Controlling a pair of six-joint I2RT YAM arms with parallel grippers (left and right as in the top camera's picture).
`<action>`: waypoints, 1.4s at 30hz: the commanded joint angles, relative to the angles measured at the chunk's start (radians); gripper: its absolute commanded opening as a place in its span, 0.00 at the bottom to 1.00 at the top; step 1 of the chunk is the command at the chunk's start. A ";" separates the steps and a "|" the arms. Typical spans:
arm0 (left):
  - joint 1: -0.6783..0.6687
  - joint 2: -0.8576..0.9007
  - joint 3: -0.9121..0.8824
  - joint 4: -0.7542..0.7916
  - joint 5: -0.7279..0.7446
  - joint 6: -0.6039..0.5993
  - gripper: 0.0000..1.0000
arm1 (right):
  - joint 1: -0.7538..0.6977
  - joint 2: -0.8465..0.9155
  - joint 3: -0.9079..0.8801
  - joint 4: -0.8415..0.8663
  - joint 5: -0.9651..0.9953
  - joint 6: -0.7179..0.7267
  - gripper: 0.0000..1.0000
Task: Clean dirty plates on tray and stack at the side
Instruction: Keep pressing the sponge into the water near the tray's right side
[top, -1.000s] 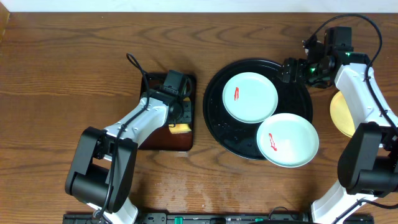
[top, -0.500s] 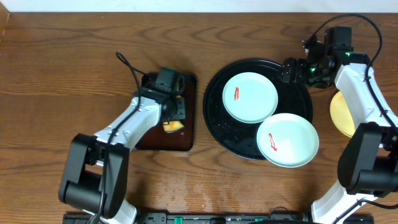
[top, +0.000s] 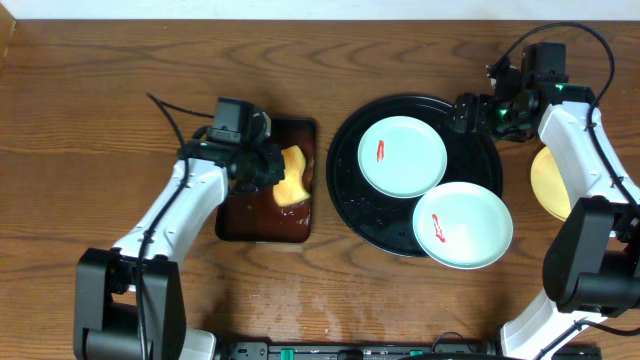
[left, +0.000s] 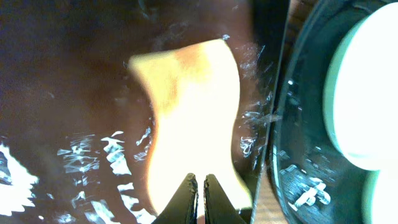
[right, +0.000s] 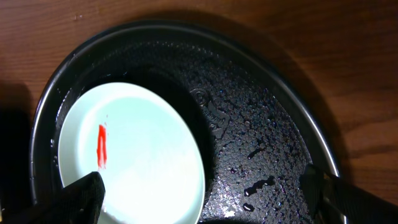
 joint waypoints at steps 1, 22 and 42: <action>0.043 -0.010 -0.002 -0.018 0.148 0.006 0.08 | 0.004 -0.021 0.018 0.000 -0.004 -0.002 0.99; -0.191 -0.003 -0.002 0.079 -0.441 -0.066 0.65 | 0.004 -0.021 0.018 0.000 -0.004 -0.002 0.99; -0.126 0.151 -0.002 0.066 -0.390 -0.092 0.63 | 0.004 -0.021 0.018 0.000 -0.004 -0.002 0.99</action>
